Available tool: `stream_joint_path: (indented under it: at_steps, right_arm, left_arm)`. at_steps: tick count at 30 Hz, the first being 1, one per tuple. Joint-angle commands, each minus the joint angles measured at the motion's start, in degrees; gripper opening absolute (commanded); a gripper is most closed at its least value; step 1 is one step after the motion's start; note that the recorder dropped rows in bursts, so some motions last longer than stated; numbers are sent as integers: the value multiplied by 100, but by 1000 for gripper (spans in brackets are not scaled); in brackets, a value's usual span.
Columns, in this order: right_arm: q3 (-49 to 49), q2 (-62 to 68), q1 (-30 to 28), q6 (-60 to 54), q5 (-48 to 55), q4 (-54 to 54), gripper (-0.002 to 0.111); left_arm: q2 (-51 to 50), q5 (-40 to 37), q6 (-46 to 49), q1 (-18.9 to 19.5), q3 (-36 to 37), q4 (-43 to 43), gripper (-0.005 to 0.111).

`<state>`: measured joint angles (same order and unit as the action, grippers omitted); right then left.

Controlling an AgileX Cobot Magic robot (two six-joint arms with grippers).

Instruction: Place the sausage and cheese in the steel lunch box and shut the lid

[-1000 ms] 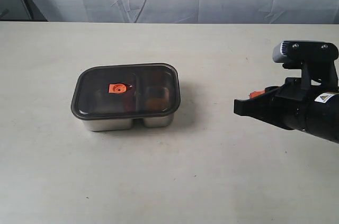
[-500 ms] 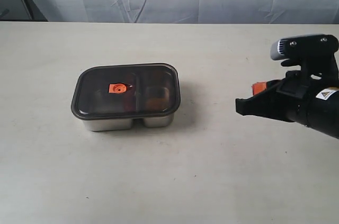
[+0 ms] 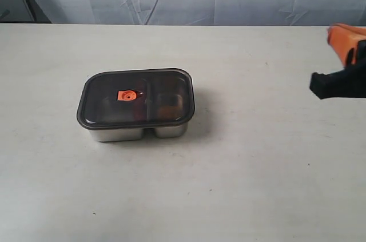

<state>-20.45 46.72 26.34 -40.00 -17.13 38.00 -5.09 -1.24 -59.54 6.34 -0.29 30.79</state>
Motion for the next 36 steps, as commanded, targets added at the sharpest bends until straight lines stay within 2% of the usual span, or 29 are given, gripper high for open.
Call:
stream_joint_path:
  at_steps: [1,4,6,11,18,23,29,34,36]
  right_arm:
    - [304,-1039,-610,-714,766,-39,-1]
    - [449,-1740,-1281,-1067,1600,-39,-1]
    - [594,-2174,-1687,-1067,1808,-39,-1]
    - [853,-2796,-2171,-1193,2040,-608,-1]
    - [1422,-2879,-2195,-1051,1229,-746,-1]
    - [2045,-2879,-2195,-34,-349,-1175,-1]
    - [2045,-2891,-2228,905,-387,-1548,-1]
    - [2045,-3442,-2228,1070,603,-1615,-1]
    - [2045,-3790,-2228,1327,1154,-2064,-1]
  left_arm:
    - [190,-311,20,50,29,28,0]
    - [315,-311,20,50,29,343,0]
    - [429,-311,20,50,29,507,0]
    - [468,-311,20,50,29,660,0]
    - [468,-311,20,50,29,660,0]
    - [468,-311,20,50,29,794,0]
    - [468,-300,20,50,29,1048,0]
    - [468,-300,20,50,29,1048,0]
    - [468,-300,20,50,29,1048,0]
